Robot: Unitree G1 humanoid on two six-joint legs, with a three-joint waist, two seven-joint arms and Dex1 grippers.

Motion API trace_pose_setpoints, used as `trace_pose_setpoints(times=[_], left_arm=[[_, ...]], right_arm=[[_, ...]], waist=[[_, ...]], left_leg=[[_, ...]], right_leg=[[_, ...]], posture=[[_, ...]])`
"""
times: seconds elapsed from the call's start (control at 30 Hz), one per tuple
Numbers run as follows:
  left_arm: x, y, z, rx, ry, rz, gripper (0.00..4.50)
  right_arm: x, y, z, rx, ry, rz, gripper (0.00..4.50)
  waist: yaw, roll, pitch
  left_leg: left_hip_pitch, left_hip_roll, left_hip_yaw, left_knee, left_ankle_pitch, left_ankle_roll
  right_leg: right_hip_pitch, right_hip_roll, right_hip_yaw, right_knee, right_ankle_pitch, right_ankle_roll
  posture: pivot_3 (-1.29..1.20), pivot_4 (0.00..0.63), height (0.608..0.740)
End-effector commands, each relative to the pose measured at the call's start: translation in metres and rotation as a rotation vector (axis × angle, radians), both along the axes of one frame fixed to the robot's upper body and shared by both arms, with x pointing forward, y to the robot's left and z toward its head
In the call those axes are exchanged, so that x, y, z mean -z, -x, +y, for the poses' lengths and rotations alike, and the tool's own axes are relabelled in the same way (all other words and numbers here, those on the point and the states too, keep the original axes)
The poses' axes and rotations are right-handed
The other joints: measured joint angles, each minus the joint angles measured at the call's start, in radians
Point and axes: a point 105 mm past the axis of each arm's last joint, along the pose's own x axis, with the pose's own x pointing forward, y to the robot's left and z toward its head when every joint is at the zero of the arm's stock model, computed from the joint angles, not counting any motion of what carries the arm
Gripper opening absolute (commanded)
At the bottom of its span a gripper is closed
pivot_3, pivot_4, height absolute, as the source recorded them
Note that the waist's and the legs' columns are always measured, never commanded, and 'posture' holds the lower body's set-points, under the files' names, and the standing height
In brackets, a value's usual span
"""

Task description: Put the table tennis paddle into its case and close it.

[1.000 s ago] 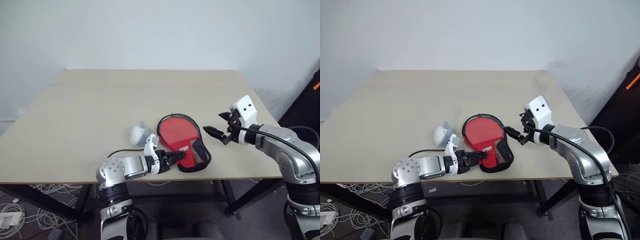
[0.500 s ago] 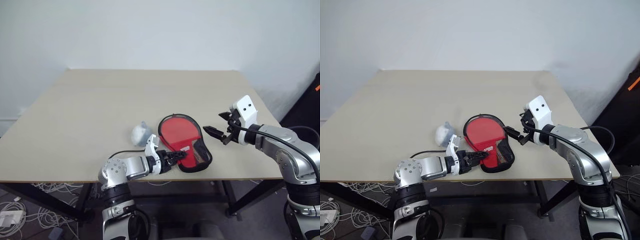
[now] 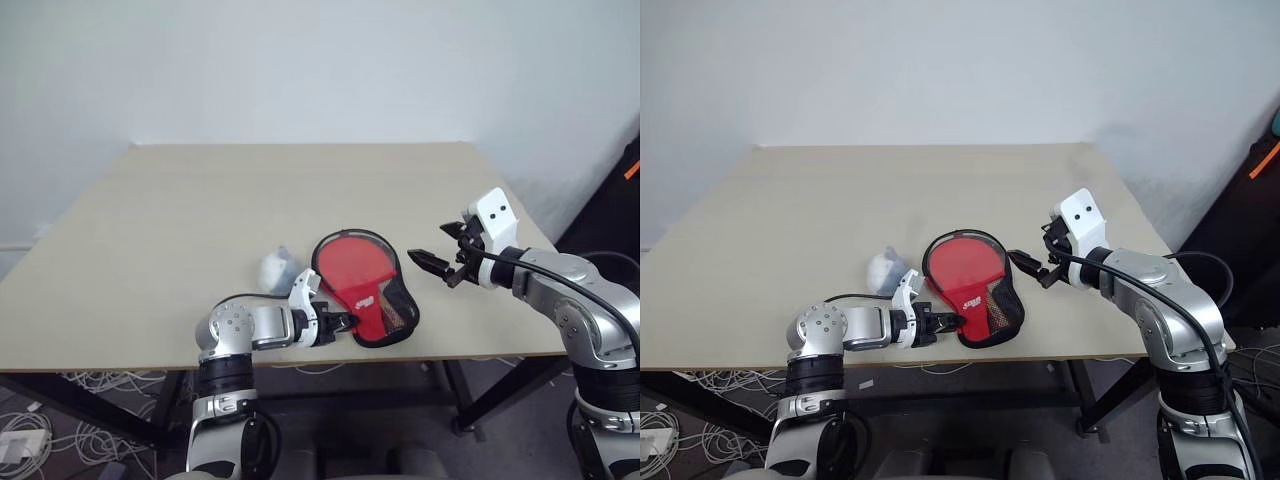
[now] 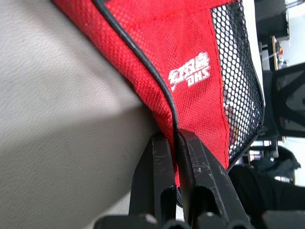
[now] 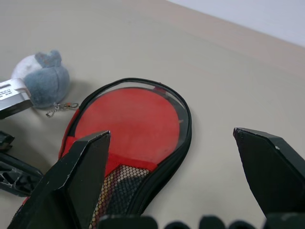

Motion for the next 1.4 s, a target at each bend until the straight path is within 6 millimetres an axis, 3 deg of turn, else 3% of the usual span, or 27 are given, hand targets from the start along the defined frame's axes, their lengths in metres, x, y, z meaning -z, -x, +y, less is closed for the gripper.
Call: trace_pose_setpoints(times=[0.03,0.23,0.5,0.83,1.4], left_arm=[[0.013,0.013,0.000,0.058,-0.043,0.072,0.02],[-0.016,0.023,-0.008,0.204,0.029,-0.031,0.02],[-0.036,0.053,-0.004,0.391,0.068,-0.099,0.02],[-0.031,0.074,0.007,0.462,0.016,-0.081,0.02],[-0.025,0.084,0.022,0.474,-0.025,-0.061,0.02]], right_arm=[[-0.019,0.000,0.003,-0.009,-0.008,-0.072,4.50],[-0.019,-0.001,0.002,-0.013,-0.002,-0.070,4.50],[-0.016,0.000,0.005,-0.035,-0.002,-0.060,4.50],[-0.016,0.000,0.008,-0.053,0.001,-0.060,4.50],[-0.015,0.000,0.013,-0.065,-0.004,-0.057,4.50]], waist=[[0.000,0.000,0.000],[0.000,-0.002,0.002],[0.000,-0.004,0.007],[0.001,-0.006,0.008],[0.001,-0.006,0.008]], left_leg=[[0.000,0.000,0.000,0.000,0.000,0.000],[-0.006,0.000,0.000,-0.001,0.002,0.003],[-0.006,0.000,0.000,-0.002,0.002,0.003],[-0.006,0.000,0.001,-0.002,0.002,0.003],[-0.006,0.001,0.001,-0.002,0.000,0.000]], right_leg=[[0.000,0.000,0.000,0.000,0.000,0.000],[-0.004,0.000,0.000,0.000,0.000,0.001],[-0.005,0.000,0.001,0.000,-0.001,0.001],[-0.005,0.000,0.001,0.000,-0.001,0.001],[-0.006,0.000,0.001,0.000,-0.001,0.001]], posture=[[0.00,0.000,0.740],[0.00,0.000,0.740],[0.00,0.000,0.740],[0.00,0.000,0.740],[0.00,0.000,0.740]])
